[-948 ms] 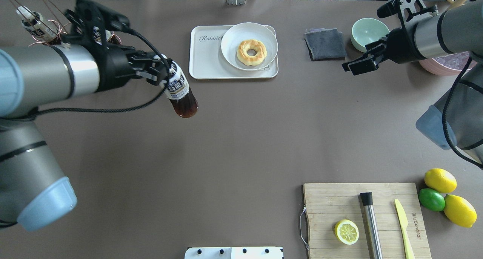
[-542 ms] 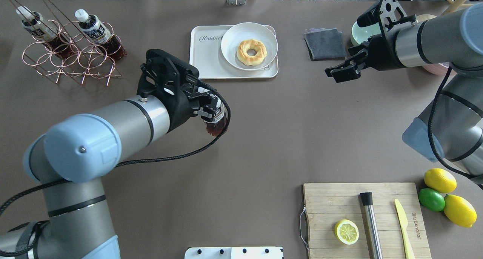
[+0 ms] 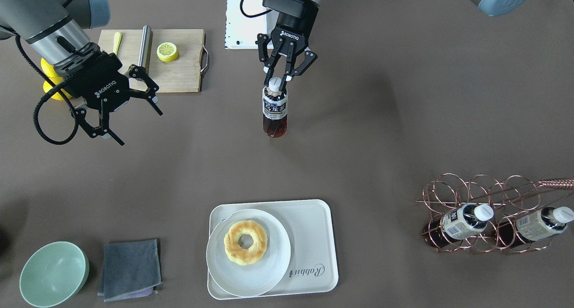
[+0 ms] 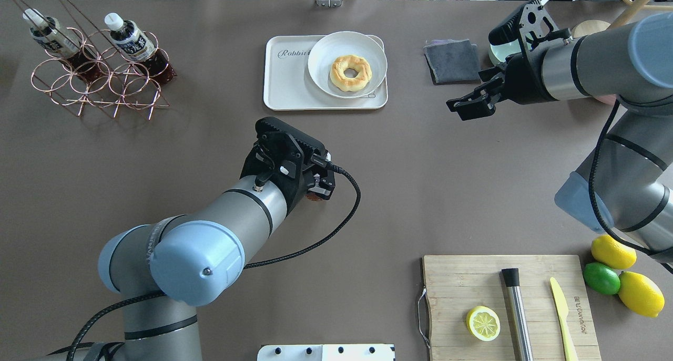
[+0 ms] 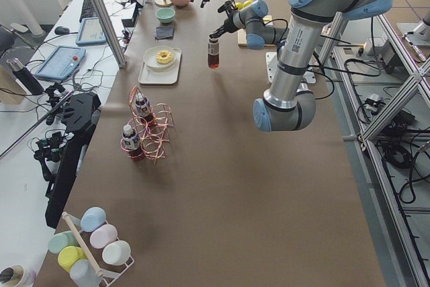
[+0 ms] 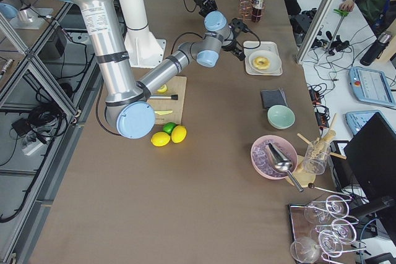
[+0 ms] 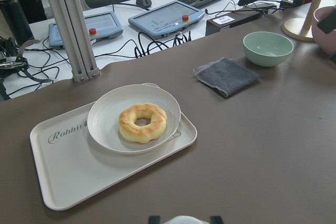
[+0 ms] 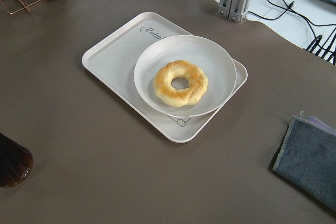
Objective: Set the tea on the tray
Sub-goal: 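Lift the tea bottle out of the rack and carry it toward the table center, then lower the tea bottle onto the table and open the left gripper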
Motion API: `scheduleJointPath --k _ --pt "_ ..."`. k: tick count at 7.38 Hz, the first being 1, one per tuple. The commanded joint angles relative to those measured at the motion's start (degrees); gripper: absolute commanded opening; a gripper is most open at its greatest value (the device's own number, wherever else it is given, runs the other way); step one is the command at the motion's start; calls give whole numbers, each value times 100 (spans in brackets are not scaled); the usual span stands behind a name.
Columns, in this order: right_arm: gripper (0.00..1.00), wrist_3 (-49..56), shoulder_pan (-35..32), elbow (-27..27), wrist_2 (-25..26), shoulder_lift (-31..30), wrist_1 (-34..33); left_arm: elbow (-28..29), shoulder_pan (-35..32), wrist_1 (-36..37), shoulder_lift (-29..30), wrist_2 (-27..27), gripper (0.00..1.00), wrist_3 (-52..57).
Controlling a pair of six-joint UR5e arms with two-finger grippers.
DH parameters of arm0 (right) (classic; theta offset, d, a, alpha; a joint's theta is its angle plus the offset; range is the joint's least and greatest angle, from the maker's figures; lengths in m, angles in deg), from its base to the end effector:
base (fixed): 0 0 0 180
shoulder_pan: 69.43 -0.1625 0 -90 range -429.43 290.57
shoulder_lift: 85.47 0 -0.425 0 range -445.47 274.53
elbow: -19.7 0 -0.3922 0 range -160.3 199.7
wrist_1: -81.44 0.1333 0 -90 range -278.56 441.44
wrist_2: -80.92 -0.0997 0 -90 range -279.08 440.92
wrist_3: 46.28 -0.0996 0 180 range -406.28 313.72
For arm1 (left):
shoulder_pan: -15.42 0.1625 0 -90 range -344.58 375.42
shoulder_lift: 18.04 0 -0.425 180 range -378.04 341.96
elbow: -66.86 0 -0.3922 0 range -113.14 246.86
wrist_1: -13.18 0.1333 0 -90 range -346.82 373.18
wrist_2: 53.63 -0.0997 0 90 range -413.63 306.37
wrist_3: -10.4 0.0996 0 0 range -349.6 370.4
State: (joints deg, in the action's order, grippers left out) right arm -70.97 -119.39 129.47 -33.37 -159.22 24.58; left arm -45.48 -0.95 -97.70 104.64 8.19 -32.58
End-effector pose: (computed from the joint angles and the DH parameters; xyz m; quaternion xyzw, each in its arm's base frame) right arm -0.2873 -0.4854 0.2790 0.3759 -0.4433 -0.2258 0.7817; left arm 0.4901 -0.3319 0.1236 0.4767 0.4067 0.0577 0.7772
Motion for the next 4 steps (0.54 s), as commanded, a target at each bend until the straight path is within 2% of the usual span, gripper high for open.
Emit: scheduleJointPath --k 1,4 --pt "100 -9 21 0 12 2 8 246 55 -161 2 -83 0 0" --pt "100 0 21 -8 12 2 8 344 55 -443 1 -65 0 17"
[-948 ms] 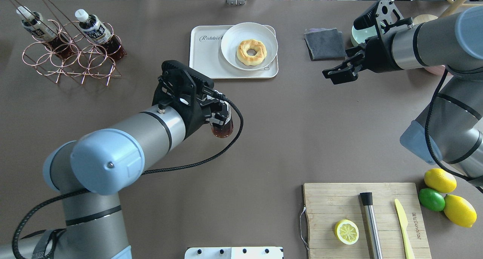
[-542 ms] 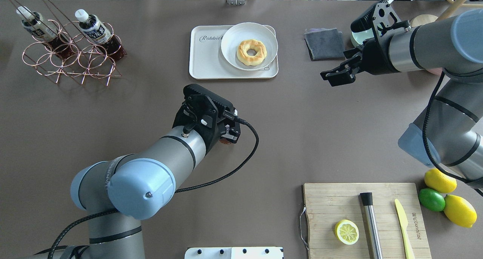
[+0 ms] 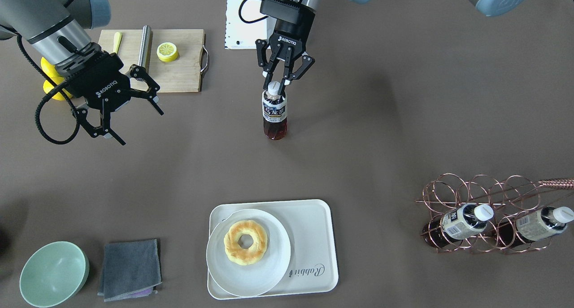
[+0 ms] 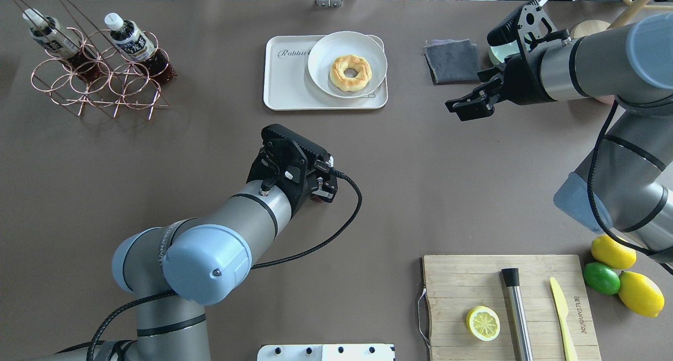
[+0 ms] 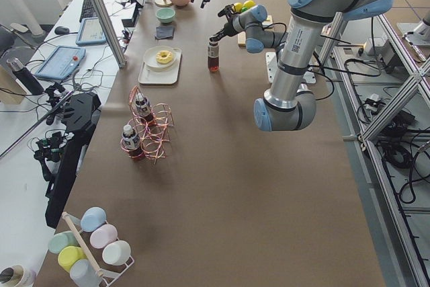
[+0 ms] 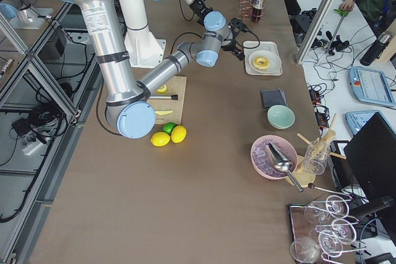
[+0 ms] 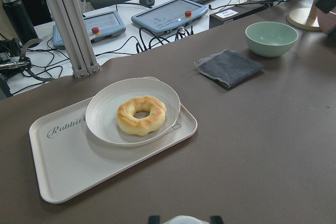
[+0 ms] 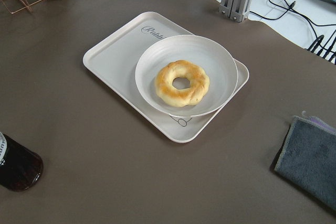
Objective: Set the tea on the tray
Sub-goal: 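Lower the tea bottle onto the table and open the left gripper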
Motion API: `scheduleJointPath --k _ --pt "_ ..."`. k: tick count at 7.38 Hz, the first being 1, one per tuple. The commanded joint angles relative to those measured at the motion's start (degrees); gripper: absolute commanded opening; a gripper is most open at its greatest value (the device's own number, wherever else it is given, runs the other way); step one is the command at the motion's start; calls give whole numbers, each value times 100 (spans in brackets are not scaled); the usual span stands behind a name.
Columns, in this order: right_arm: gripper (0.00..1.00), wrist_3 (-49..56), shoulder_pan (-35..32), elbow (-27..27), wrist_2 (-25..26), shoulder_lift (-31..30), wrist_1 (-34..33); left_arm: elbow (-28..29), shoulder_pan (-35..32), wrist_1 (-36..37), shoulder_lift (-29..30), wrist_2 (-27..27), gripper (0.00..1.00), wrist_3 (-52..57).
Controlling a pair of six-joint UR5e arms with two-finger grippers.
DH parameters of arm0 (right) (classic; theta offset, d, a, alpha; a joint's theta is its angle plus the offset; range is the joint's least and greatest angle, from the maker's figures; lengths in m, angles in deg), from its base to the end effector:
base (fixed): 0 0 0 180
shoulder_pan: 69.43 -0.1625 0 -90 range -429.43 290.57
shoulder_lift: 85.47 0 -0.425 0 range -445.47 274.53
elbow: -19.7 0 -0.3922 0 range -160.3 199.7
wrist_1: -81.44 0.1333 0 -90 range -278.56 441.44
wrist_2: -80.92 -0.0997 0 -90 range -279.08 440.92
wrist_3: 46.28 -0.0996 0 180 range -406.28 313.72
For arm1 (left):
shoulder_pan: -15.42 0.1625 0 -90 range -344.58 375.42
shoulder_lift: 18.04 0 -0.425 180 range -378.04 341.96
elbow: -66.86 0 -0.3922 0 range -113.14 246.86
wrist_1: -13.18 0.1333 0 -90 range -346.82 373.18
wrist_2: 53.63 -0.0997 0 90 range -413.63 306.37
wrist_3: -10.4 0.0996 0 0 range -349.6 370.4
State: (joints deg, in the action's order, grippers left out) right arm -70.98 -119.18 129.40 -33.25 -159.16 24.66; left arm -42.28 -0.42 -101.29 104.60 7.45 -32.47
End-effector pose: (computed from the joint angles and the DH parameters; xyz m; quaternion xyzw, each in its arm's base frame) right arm -0.2892 -0.4848 0.2788 0.3761 -0.4436 -0.2267 0.7813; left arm 0.5087 -0.3330 0.1361 0.4797 0.4072 0.0570 0.7751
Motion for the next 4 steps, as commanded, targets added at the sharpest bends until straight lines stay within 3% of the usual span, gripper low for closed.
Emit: scheduleJointPath --k 1,2,4 --pt "100 1 1 -2 0 -4 0 16 1 -76 5 27 0 58" --pt "100 1 9 -2 9 -4 0 16 1 -67 -3 27 35 67" --pt "100 -8 18 -2 9 4 9 -19 -7 -76 -38 1 95 76"
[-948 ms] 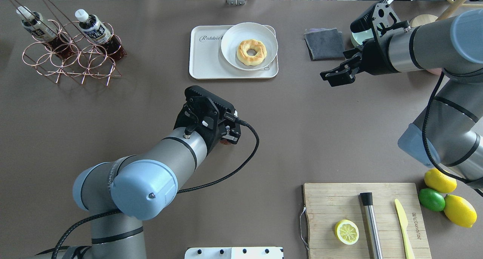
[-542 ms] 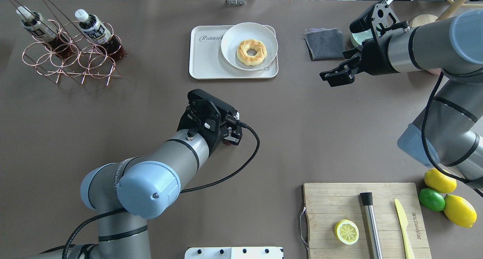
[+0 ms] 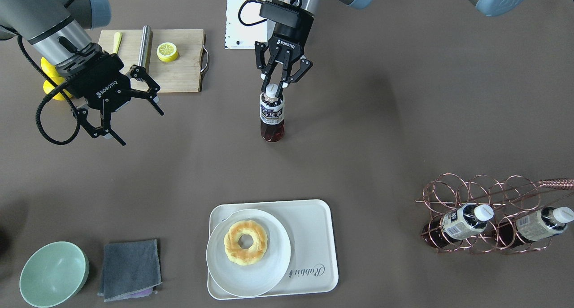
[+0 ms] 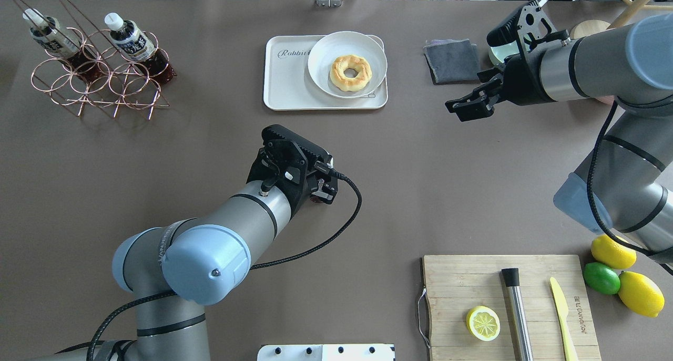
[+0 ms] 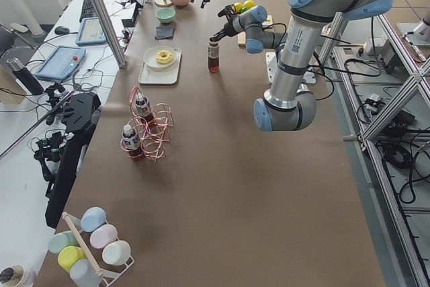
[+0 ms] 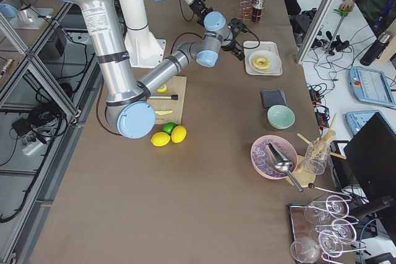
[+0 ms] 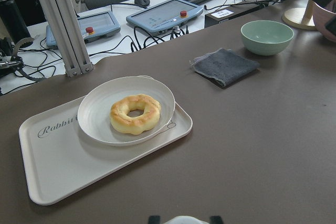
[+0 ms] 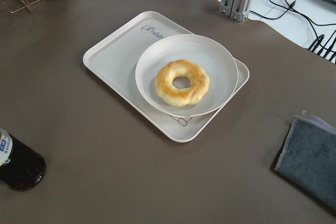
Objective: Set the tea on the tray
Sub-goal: 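Lower the tea bottle onto the table and open the left gripper, then withdraw the left arm toward the rack while the right gripper reaches the bottle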
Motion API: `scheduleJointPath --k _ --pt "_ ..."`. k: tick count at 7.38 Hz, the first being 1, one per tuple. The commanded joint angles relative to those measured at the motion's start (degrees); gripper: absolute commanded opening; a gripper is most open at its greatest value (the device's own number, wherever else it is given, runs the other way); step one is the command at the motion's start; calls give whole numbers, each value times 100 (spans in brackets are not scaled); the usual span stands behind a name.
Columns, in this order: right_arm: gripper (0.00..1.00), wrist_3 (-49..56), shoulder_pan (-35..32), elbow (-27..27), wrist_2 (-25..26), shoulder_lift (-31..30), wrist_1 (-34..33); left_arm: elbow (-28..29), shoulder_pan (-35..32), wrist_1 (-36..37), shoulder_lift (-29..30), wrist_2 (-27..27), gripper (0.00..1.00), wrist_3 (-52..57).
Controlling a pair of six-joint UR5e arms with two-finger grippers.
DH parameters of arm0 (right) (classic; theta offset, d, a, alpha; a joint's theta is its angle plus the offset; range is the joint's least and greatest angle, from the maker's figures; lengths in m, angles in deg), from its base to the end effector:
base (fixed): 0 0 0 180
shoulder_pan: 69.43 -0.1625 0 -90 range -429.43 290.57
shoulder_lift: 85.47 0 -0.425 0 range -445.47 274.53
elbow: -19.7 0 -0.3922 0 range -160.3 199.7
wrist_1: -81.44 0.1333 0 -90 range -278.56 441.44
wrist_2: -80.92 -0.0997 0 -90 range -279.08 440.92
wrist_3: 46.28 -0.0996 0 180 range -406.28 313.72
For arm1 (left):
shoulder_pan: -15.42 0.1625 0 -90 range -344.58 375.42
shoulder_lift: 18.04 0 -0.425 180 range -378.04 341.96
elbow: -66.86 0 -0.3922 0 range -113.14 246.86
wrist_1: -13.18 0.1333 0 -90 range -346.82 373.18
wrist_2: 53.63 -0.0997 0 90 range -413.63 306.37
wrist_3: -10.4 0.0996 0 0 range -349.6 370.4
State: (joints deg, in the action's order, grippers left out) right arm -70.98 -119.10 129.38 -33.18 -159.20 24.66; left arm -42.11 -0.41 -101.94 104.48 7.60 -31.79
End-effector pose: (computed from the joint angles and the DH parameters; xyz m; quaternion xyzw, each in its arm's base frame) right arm -0.2899 -0.4846 0.2794 0.3757 -0.4433 -0.2269 0.7816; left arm 0.5092 -0.3328 0.1372 0.4822 0.4074 0.0614 0.7731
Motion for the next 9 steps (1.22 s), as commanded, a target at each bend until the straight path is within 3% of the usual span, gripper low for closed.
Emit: scheduleJointPath --k 1,3,4,6,7,9 --pt "100 -17 36 -26 10 34 61 -254 -43 -141 -70 -6 97 -9" --pt "100 -96 141 -26 89 279 88 -860 -340 -169 -437 238 97 -70" --pt "100 -314 290 -18 238 446 88 -1107 -856 -169 -866 1067 97 -105" --pt "100 -841 903 52 859 789 88 -1162 -2575 -265 -1553 3830 97 -114" --pt "100 -1096 1333 122 1368 938 88 -1049 -3297 -579 -1904 4888 97 -106" --pt "100 -1344 2159 106 2475 1264 88 -314 -3918 -1920 -2791 5870 98 -9"
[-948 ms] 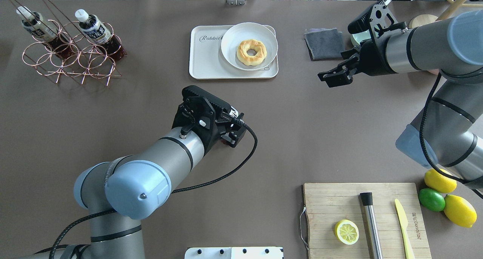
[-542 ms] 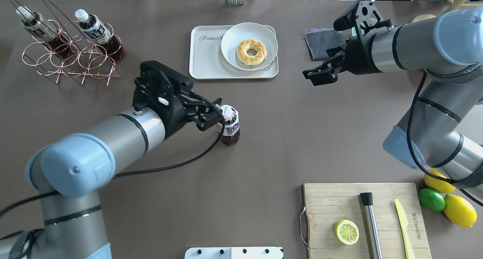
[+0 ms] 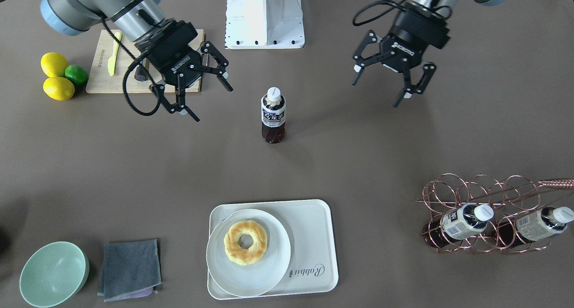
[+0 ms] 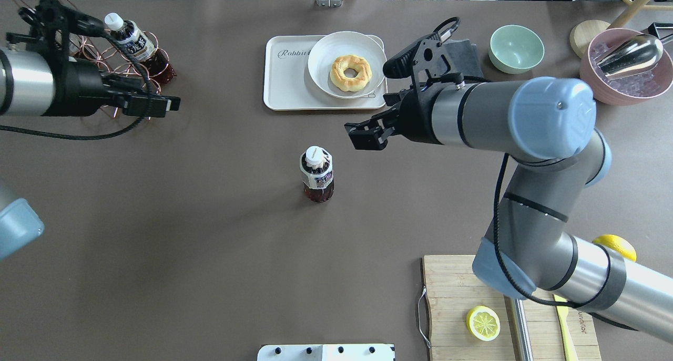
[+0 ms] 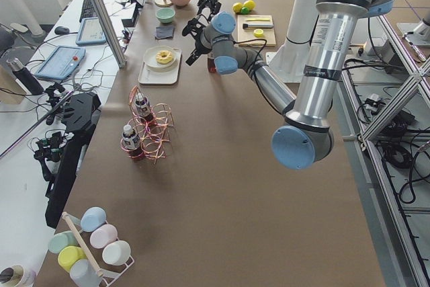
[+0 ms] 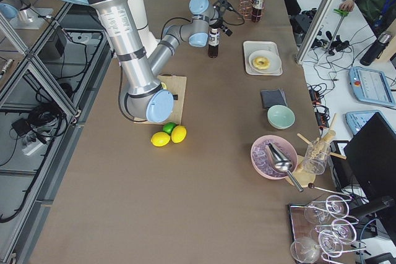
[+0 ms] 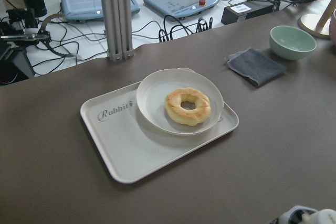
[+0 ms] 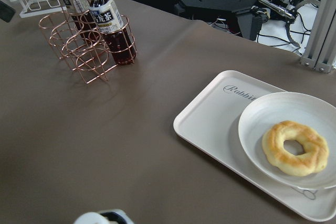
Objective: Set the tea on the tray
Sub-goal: 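Withdraw the left arm toward the rack while the right gripper reaches the bottle, then grasp the standing tea bottle with the right gripper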
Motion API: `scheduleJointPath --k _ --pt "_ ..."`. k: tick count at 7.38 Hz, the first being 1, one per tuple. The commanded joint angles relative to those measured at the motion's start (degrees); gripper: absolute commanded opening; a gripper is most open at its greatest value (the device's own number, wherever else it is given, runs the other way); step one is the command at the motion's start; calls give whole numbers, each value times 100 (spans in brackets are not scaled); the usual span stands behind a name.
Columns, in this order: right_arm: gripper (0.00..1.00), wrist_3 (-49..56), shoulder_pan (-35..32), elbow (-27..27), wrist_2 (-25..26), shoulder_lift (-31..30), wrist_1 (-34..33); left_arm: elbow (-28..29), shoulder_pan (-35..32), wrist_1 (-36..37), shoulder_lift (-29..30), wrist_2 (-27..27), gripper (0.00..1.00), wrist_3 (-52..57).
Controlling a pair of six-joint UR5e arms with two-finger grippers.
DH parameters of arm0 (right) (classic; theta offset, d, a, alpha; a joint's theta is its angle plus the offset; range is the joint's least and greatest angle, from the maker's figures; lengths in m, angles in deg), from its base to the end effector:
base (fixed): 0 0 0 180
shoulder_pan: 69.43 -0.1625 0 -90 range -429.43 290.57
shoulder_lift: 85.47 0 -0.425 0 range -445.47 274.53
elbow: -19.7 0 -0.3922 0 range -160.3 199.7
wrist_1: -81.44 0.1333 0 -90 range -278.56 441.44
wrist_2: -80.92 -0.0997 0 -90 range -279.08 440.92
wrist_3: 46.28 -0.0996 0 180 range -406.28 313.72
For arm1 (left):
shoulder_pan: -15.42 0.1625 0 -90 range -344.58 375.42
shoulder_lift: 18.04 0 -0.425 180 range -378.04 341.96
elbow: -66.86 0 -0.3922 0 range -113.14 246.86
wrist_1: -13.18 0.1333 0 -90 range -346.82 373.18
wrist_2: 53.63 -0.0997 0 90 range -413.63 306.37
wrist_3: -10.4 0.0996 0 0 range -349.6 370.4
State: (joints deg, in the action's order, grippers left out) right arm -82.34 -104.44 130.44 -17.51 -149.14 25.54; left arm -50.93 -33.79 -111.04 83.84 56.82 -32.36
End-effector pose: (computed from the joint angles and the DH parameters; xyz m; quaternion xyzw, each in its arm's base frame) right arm -0.3974 -0.4233 0.1728 0.4147 -0.5021 -0.1717 0.7392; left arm 0.2564 -0.4480 0.2581 0.3466 0.4999 0.0932 0.7882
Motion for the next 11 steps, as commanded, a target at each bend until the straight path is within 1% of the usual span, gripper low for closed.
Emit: scheduleJointPath --k 1,2,3,4,5,7,9,11 --pt "100 -234 924 8 1235 293 0 834 -781 -1043 -1053 1230 98 48" --pt "100 -391 1127 0 1482 398 0 1071 -1044 -1061 -1186 1564 98 65" --pt "100 -410 1416 -52 1955 434 0 1100 -1160 -1061 -1188 1759 98 66" --pt "99 -376 1567 -105 2334 443 -26 1100 -1170 -1070 -1231 1769 98 161" --pt "99 -323 1577 -245 2477 426 -26 1092 -1179 -1079 -1275 1778 98 354" --pt "98 -340 1603 -509 2758 434 -18 1074 -1249 -1079 -1337 1866 98 373" --pt "94 -340 1673 -536 2821 574 -26 1056 -1258 -1079 -1337 1875 98 373" --pt "92 -340 1709 -545 2900 566 -44 1065 -1258 -1079 -1320 1866 98 373"
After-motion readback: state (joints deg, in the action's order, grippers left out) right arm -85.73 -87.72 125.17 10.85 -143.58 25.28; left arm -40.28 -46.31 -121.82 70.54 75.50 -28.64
